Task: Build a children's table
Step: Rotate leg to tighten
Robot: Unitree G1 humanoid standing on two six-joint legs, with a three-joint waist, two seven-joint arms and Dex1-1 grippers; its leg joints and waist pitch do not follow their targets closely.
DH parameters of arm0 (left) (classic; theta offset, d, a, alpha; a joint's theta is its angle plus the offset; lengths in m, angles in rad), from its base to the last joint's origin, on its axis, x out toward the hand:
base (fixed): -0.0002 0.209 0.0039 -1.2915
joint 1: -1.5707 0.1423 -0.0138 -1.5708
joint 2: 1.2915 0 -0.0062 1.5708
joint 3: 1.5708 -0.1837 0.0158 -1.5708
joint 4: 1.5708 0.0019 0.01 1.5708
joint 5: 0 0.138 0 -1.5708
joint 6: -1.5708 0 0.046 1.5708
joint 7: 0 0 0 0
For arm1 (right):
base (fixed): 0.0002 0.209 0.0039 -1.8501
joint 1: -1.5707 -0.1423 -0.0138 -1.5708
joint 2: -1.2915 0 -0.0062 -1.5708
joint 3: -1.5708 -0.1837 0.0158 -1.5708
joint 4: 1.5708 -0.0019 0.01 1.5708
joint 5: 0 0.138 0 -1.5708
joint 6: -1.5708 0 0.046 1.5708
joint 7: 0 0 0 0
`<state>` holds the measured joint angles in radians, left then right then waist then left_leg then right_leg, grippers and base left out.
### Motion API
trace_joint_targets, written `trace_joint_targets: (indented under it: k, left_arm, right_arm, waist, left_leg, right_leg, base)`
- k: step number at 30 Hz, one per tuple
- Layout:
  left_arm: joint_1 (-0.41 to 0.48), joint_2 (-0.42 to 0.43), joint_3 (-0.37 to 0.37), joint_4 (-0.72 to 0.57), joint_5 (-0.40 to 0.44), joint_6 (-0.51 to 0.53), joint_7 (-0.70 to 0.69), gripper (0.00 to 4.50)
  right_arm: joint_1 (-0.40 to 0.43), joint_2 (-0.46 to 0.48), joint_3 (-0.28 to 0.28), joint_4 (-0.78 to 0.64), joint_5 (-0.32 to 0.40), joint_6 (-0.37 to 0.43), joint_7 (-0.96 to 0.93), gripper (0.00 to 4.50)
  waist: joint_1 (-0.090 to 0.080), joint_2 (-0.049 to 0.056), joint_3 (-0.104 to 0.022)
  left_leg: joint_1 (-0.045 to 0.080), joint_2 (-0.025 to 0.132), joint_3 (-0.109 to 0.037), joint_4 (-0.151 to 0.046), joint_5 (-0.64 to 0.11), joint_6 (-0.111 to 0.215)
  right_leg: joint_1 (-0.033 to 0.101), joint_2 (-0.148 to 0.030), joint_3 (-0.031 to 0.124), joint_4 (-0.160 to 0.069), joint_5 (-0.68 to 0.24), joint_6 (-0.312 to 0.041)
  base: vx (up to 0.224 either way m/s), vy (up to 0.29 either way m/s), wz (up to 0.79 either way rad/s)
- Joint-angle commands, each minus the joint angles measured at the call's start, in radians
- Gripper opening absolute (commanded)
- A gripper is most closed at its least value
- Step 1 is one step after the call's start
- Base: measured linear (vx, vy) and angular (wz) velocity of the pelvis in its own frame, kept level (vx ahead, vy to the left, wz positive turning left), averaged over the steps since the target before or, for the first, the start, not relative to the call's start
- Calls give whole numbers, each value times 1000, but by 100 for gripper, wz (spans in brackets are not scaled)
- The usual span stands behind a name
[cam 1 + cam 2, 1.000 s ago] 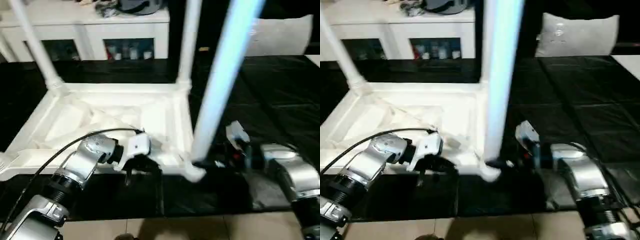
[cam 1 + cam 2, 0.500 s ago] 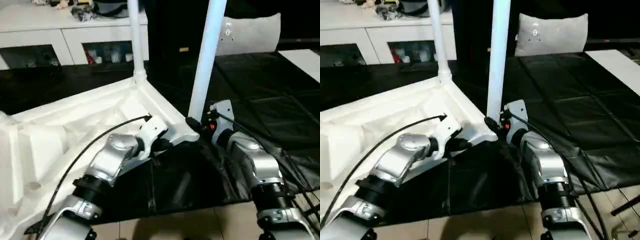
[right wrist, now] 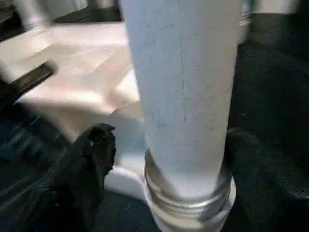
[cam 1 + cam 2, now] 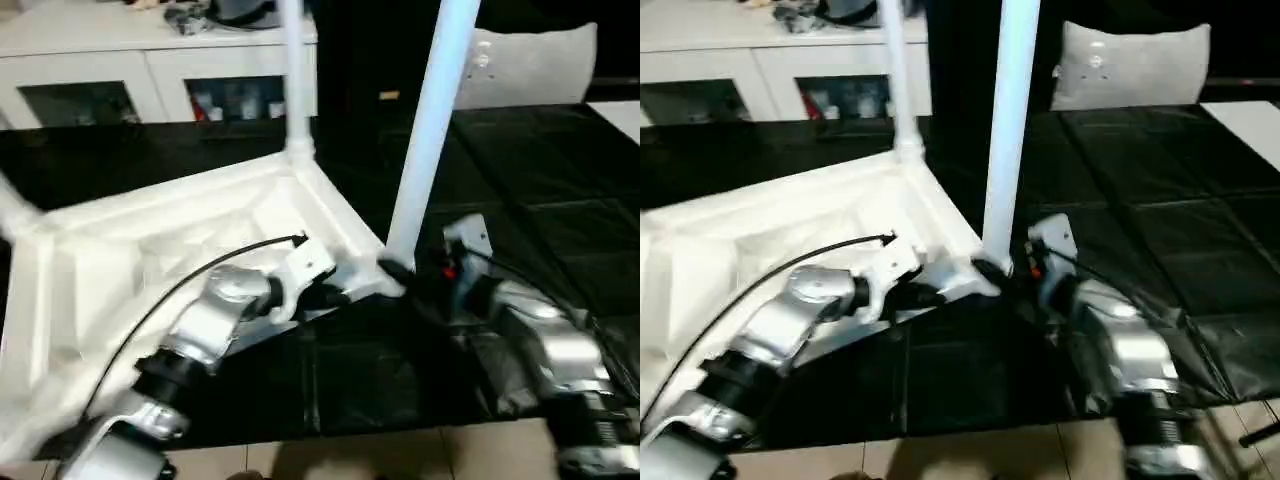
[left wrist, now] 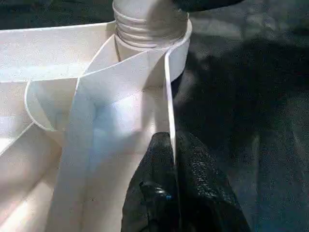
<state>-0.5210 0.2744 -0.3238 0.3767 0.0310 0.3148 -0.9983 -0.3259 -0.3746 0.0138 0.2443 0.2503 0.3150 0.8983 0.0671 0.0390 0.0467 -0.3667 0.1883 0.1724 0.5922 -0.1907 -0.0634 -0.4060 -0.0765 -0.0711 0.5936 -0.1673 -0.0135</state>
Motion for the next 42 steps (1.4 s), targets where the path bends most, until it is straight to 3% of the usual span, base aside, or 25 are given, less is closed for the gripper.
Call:
trace_joint_targets:
  k: [1, 2, 7, 11, 12, 13, 17, 19, 29, 35, 38, 40, 42]
  left_arm:
    - [-11, 5, -22, -21, -21, -51, -62, 0]
    - [-13, 17, -28, -18, -24, -66, -85, 0]
    - [-20, 55, -47, -19, -47, -103, -178, 0]
    - [-23, 96, -79, -17, -50, -146, -288, 0]
    - [-24, 100, -81, -14, -48, -154, -297, 0]
    - [-24, 104, -86, -10, -47, -162, -311, 0]
    - [-16, 128, -108, -19, -58, -177, -371, 0]
    - [-9, 139, -113, -27, -61, -182, -388, 0]
    - [1, 156, -116, -16, -57, -205, -412, 0]
    - [7, 153, -107, -23, -77, -184, -401, 0]
    - [15, 118, -72, -50, -106, -113, -345, 0]
    - [16, 87, -55, -70, -105, -49, -277, 0]
    - [15, 54, -41, -81, -100, 5, -207, 0]
  right_arm:
    - [7, -28, 33, -26, 21, 4, 89, 419]
    - [4, -47, 37, -21, 27, 3, 121, 419]
    - [-6, -101, 46, -4, 54, -17, 249, 419]
    - [-9, -135, 72, 8, 73, -41, 366, 381]
    - [-9, -138, 75, 11, 73, -48, 377, 372]
    - [-8, -143, 80, 10, 78, -45, 394, 355]
    - [4, -157, 96, -16, 105, -24, 460, 333]
    - [8, -163, 103, -23, 110, -18, 484, 298]
    - [26, -186, 135, -32, 108, -15, 533, 227]
    - [31, -182, 146, -47, 116, 15, 531, 213]
    - [31, -143, 156, -67, 100, 81, 429, 212]
    - [17, -77, 154, -48, 44, 106, 269, 211]
    - [1, -16, 143, -18, 2, 119, 133, 211]
  waist:
    - [2, -6, -61]
    - [3, -2, -61]
    - [20, -4, -63]
    - [30, -3, -64]
    - [30, -8, -64]
    - [35, -4, -63]
    - [44, -5, -63]
    - [44, -5, -63]
    - [44, -7, -63]
    - [45, -6, -64]
    - [41, -6, -61]
    - [35, -6, -57]
    - [19, -6, -51]
  left_leg:
    - [6, 35, -8, -67, -199, 74]
    - [6, 36, -8, -68, -206, 70]
    - [5, 38, -7, -64, -188, 75]
    - [5, 41, -7, -64, -179, 81]
    - [4, 41, -6, -64, -180, 82]
    - [7, 42, -7, -65, -185, 78]
    - [11, 44, -7, -67, -200, 69]
    - [8, 44, -7, -67, -197, 68]
    - [8, 42, -7, -66, -193, 61]
    - [8, 42, -7, -66, -184, 64]
    - [5, 42, -8, -69, -187, 56]
    - [8, 38, -9, -71, -219, 41]
    - [7, 33, -14, -77, -256, 9]
  right_leg:
    - [56, -62, 42, -77, -268, -196]
    - [54, -62, 42, -79, -273, -199]
    - [56, -63, 43, -71, -235, -217]
    - [56, -64, 41, -68, -227, -226]
    - [56, -63, 40, -68, -230, -225]
    - [54, -65, 41, -69, -245, -223]
    - [53, -66, 42, -70, -268, -219]
    - [54, -66, 43, -68, -258, -220]
    - [54, -66, 42, -71, -287, -208]
    - [54, -65, 41, -68, -273, -211]
    - [55, -65, 41, -69, -287, -209]
    - [51, -66, 40, -77, -360, -191]
    - [50, -67, 36, -88, -478, -144]
  base:
    - [0, 0, 0]
    - [0, 0, 0]
    - [0, 0, 0]
    - [0, 0, 0]
    - [0, 0, 0]
    - [0, 0, 0]
    - [0, 0, 0]
    - [0, 0, 0]
    - [0, 0, 0]
    - [0, 0, 0]
    - [0, 0, 0]
    - [0, 0, 0]
    - [0, 0, 0]
